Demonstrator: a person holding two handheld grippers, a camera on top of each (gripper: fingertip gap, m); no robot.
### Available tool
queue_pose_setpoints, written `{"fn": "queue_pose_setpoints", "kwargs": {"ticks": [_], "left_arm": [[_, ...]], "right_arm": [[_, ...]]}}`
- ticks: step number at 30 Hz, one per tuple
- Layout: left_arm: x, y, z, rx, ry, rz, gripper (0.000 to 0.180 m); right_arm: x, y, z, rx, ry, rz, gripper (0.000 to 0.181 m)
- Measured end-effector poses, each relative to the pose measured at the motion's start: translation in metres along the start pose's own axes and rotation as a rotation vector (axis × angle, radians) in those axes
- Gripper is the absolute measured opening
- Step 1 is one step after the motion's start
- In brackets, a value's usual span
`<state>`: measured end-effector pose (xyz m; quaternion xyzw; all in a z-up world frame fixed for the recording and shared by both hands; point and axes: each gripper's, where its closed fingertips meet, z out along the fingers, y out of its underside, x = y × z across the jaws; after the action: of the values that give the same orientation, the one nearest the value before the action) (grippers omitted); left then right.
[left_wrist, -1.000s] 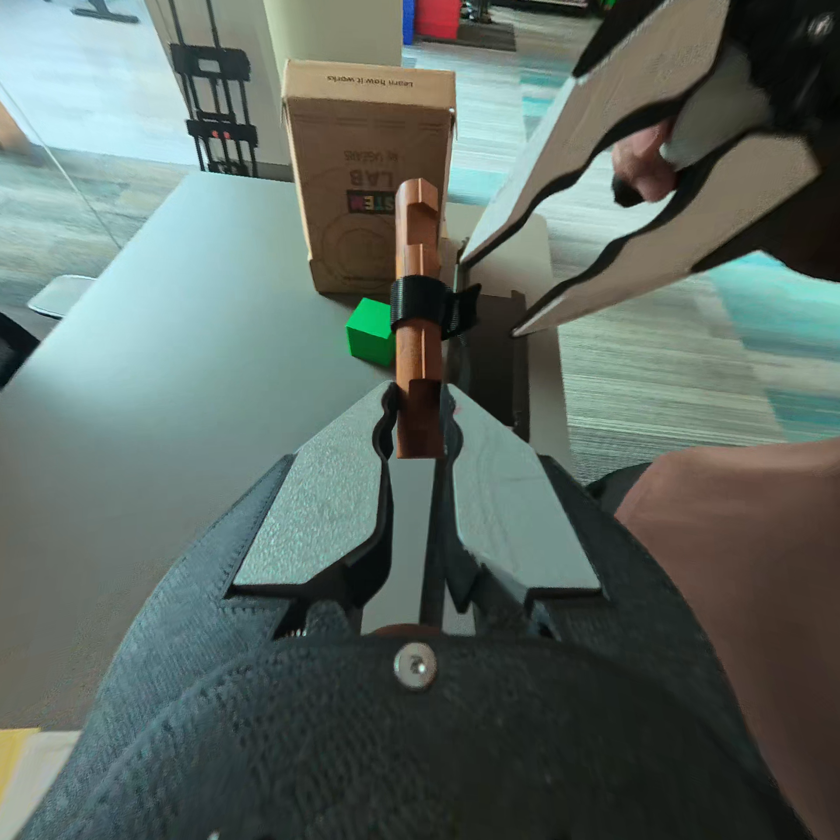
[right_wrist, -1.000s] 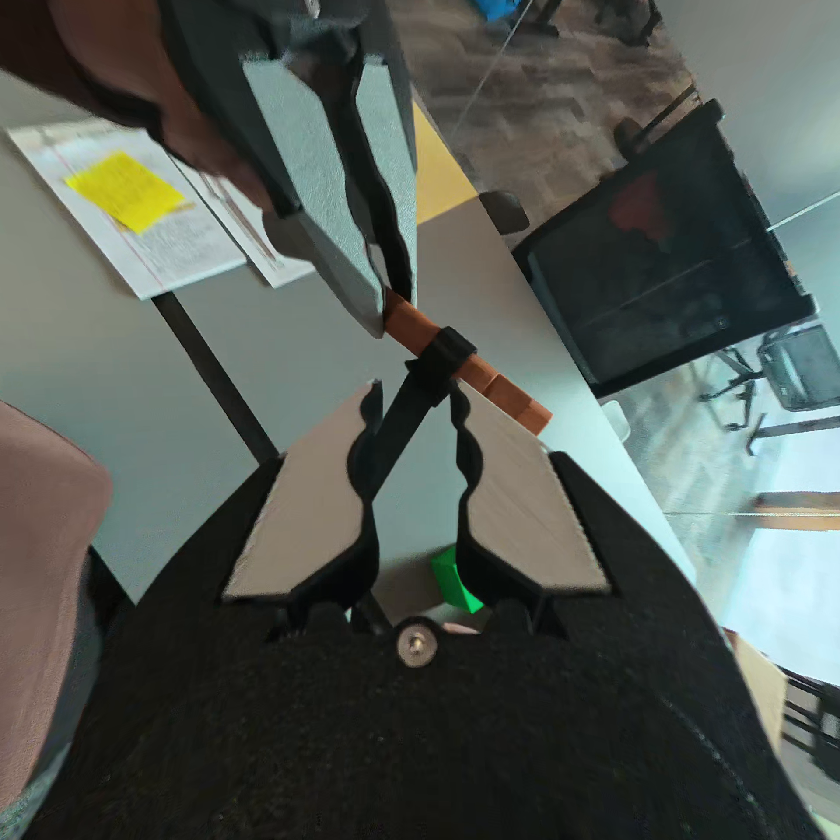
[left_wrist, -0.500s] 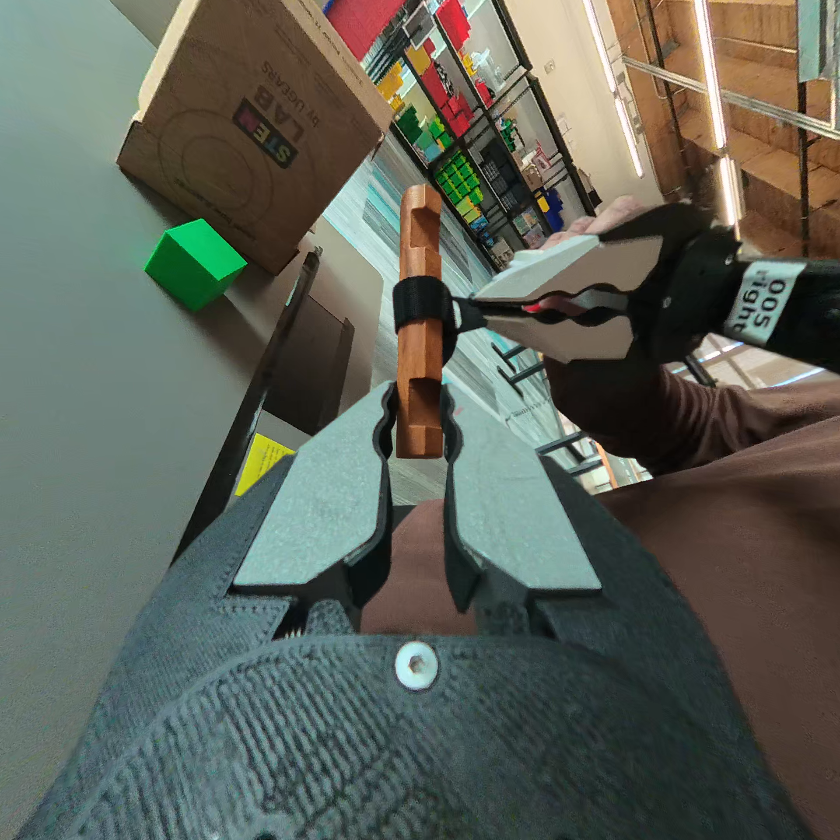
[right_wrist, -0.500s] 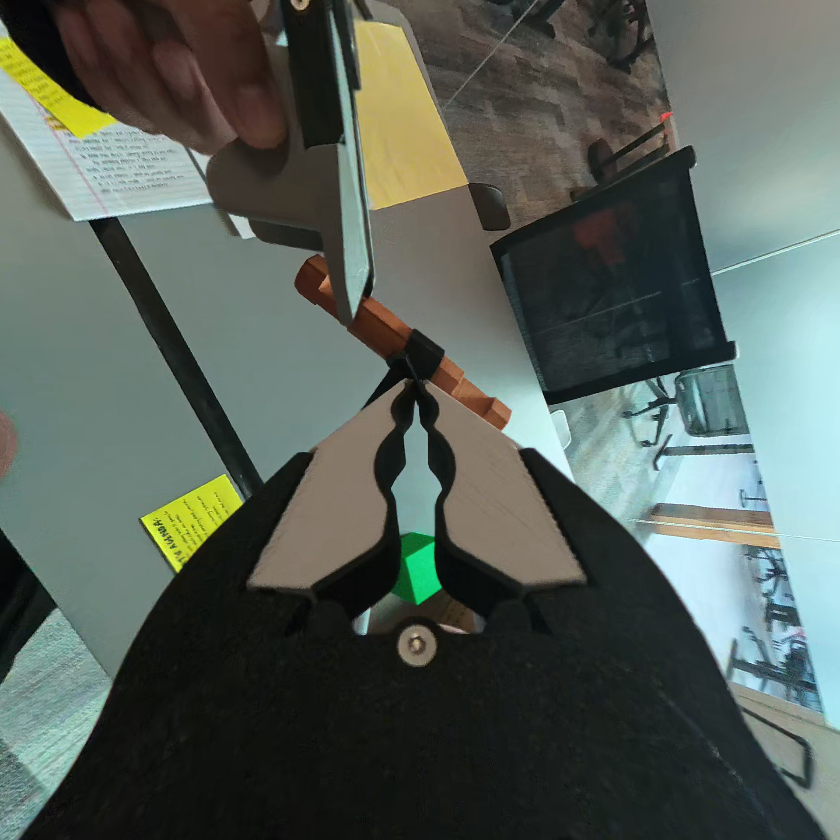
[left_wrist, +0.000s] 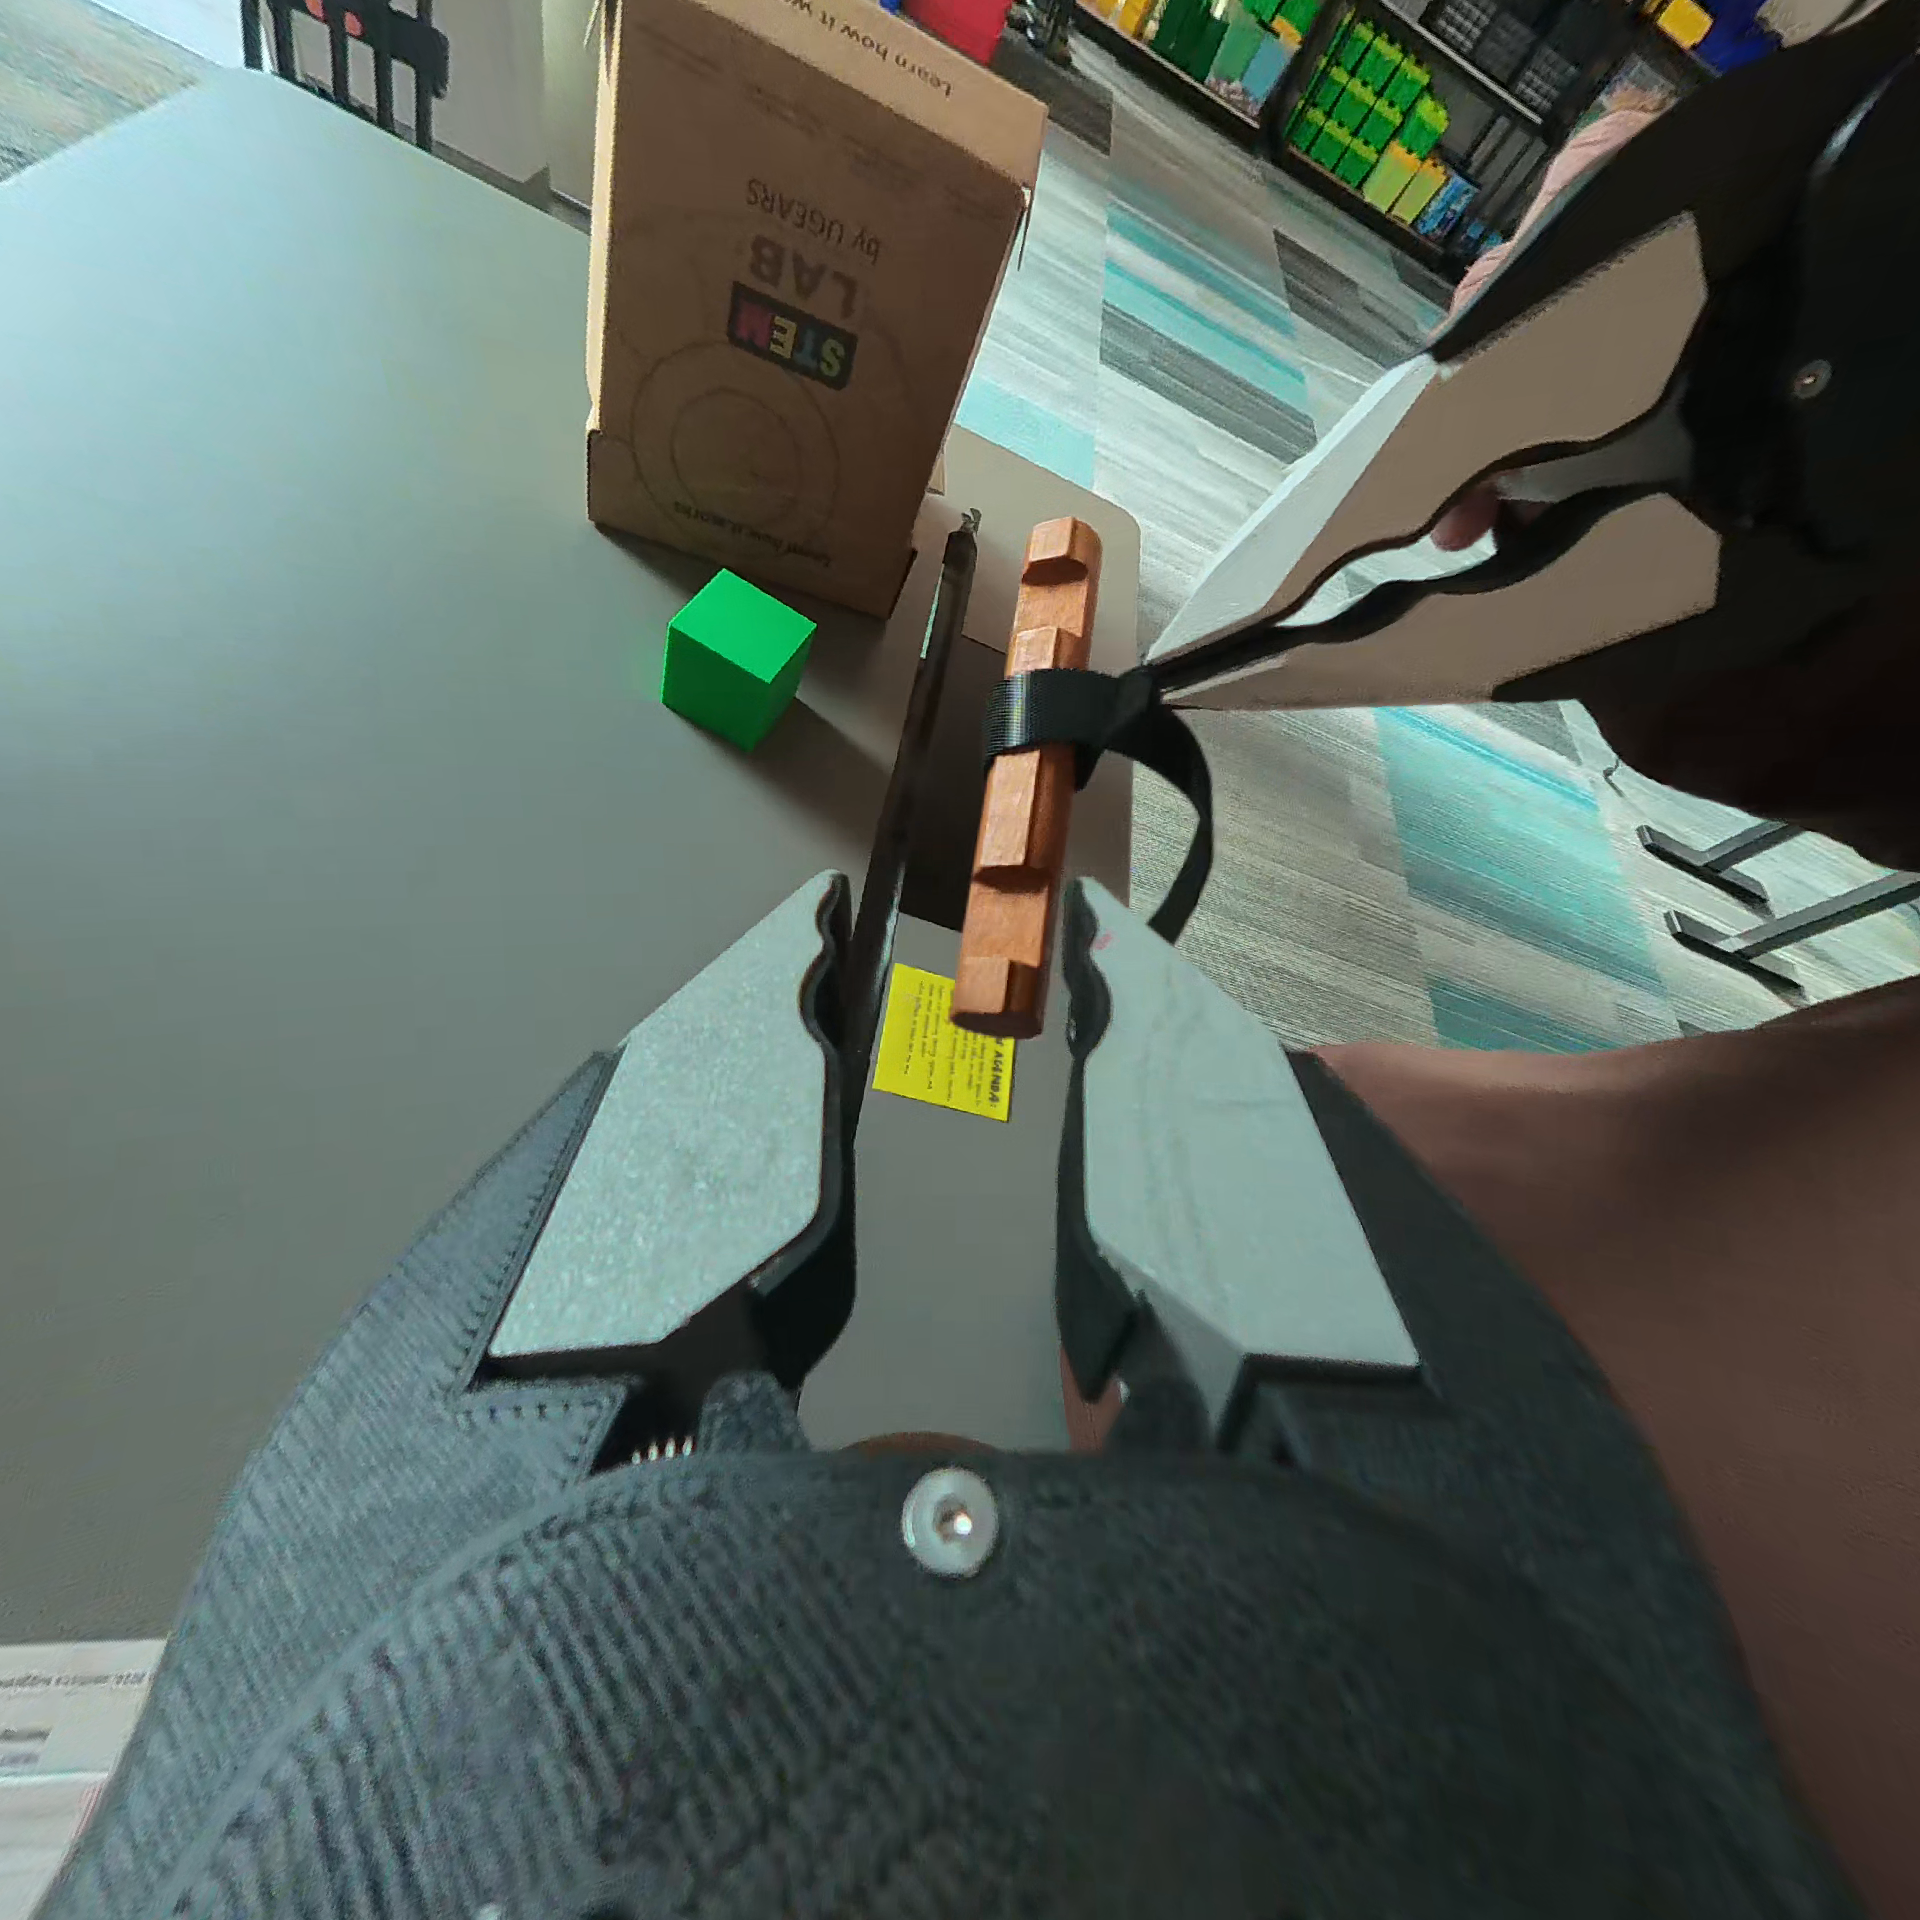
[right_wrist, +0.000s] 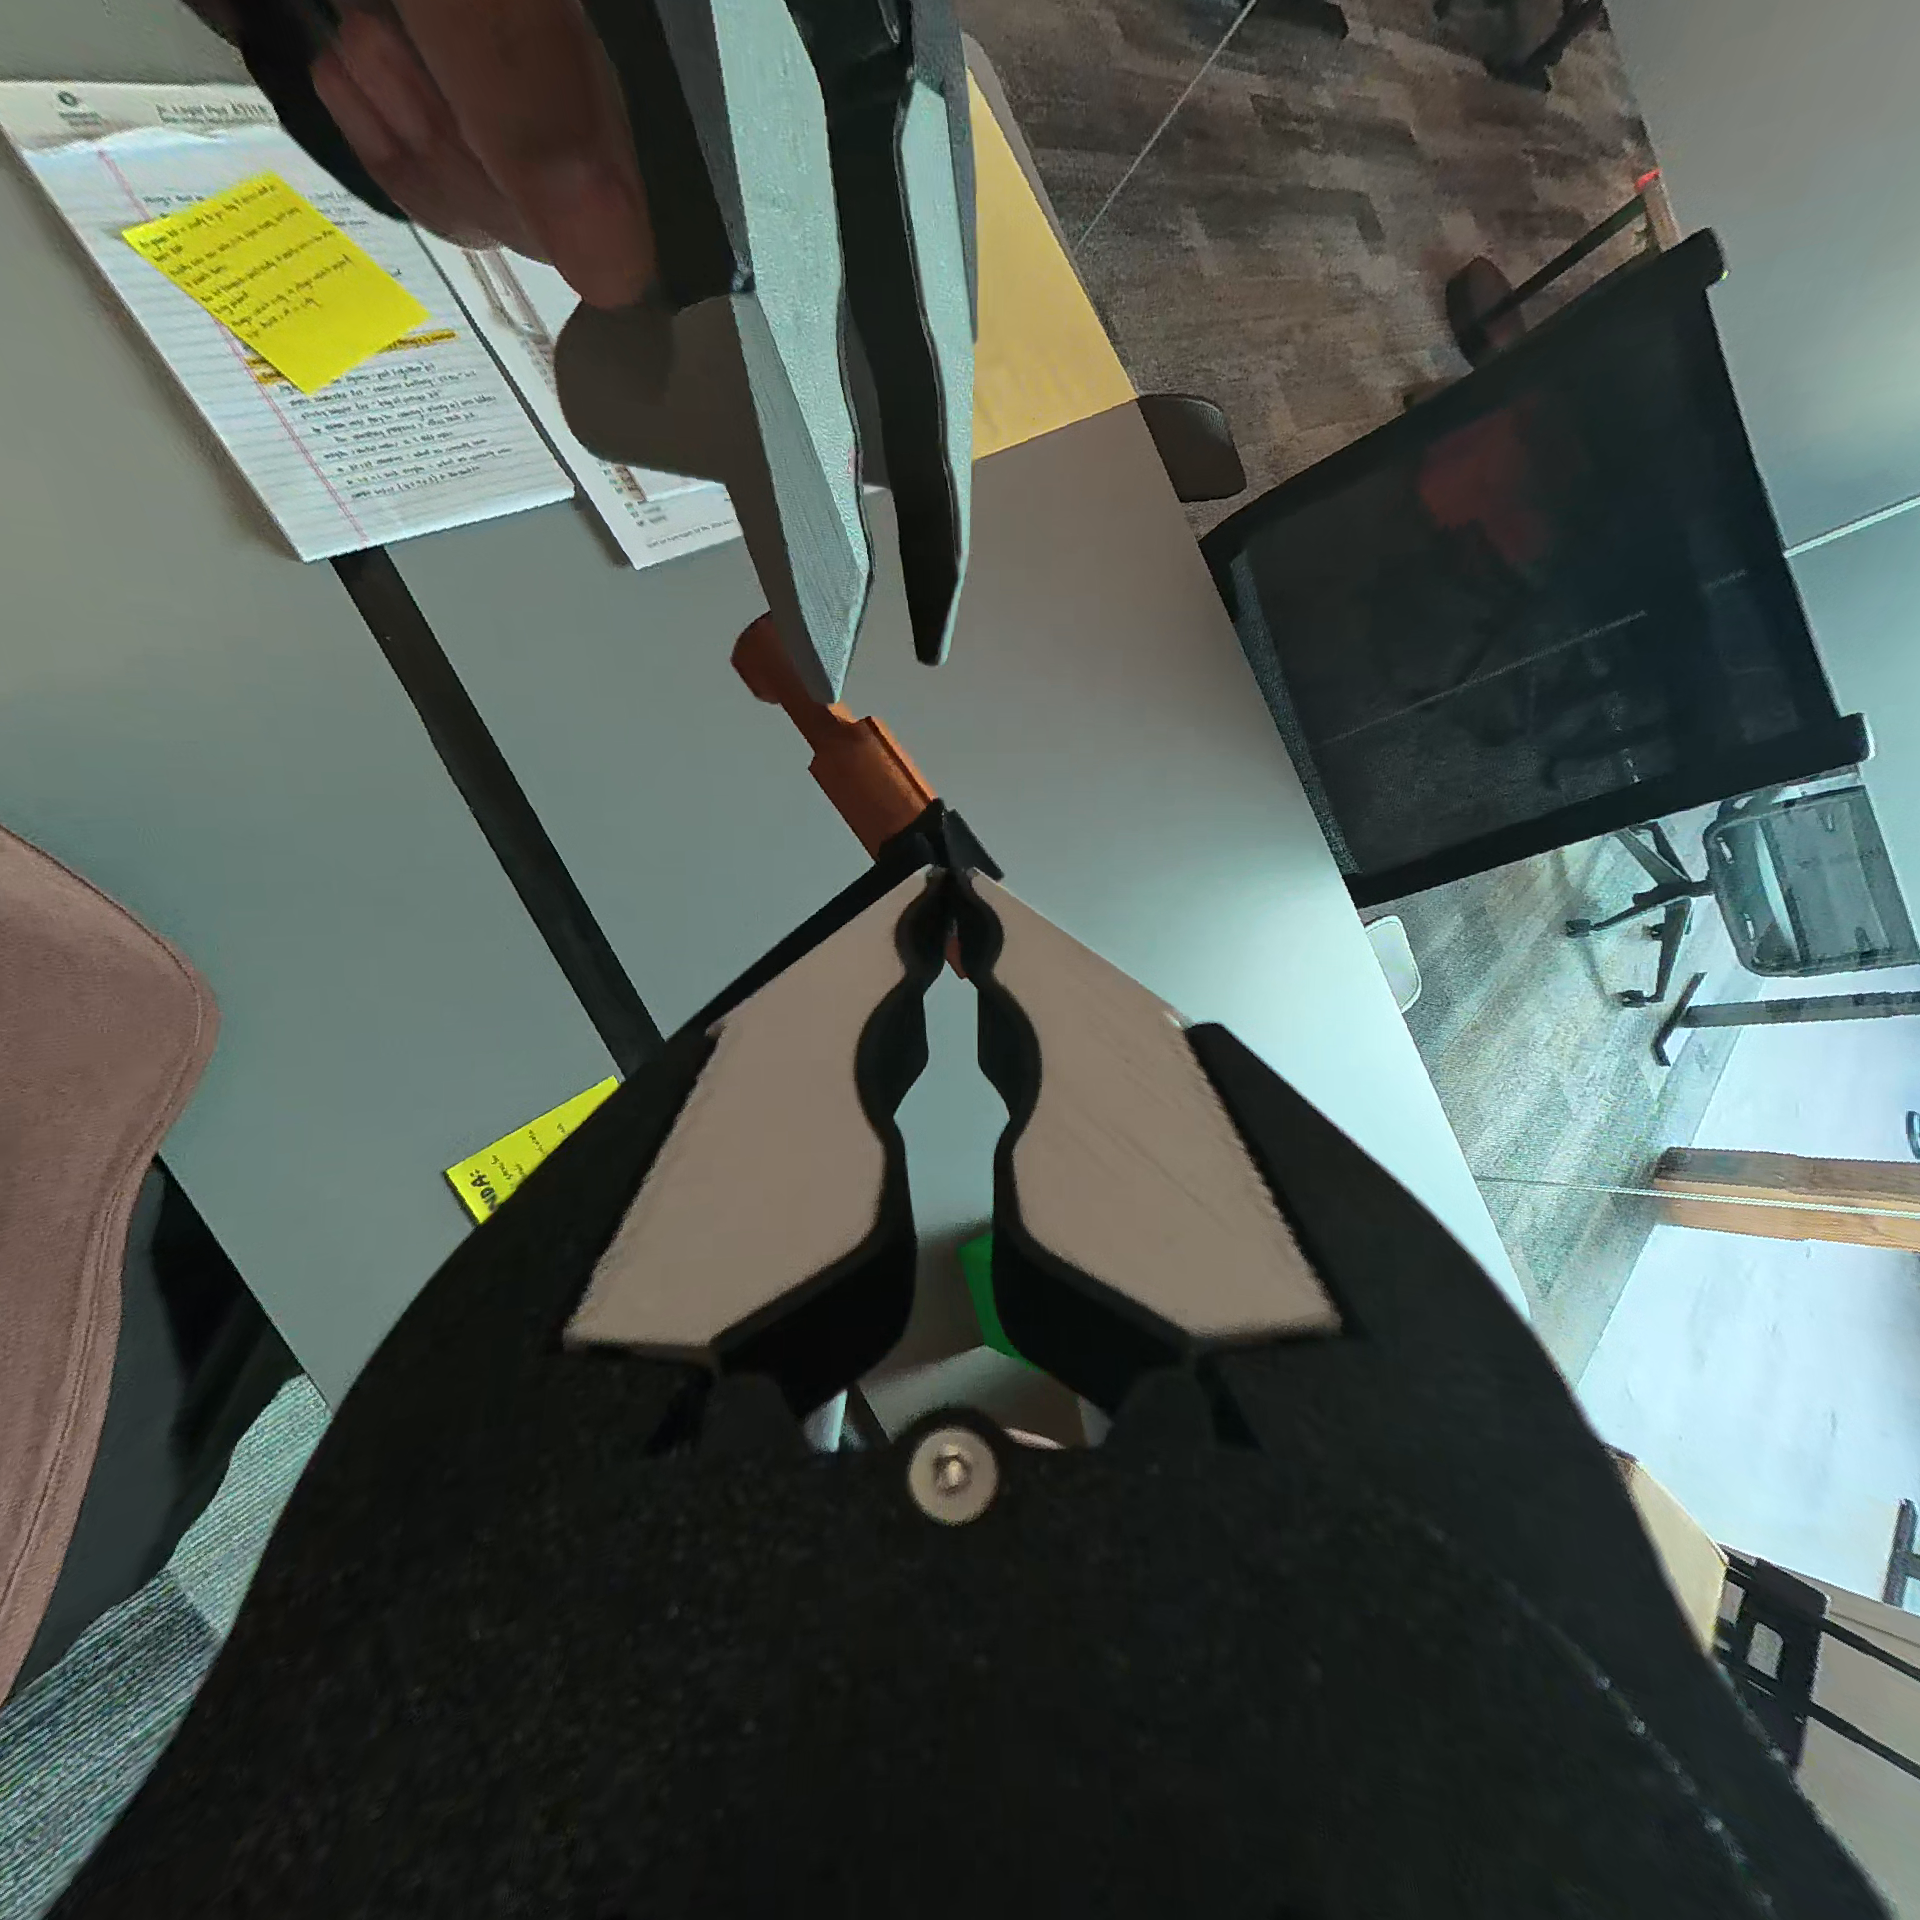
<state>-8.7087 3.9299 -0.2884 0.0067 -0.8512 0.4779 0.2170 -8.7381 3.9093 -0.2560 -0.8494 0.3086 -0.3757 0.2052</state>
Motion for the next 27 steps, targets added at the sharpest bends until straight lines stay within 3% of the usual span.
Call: {"fn": "queue_pose_setpoints", "kwargs": {"ticks": [17, 27], "left_arm": [[-0.005, 0.003, 0.002, -0.018, -0.006, -0.017, 0.042], [-0.02, 0.008, -0.01, 0.002, -0.026, -0.069, 0.045]], "right_arm": [[0.005, 0.001, 0.002, 0.006, 0.013, 0.013, 0.0], [0.02, 0.032, 0.013, -0.016, -0.06, 0.27, 0.0]]}}
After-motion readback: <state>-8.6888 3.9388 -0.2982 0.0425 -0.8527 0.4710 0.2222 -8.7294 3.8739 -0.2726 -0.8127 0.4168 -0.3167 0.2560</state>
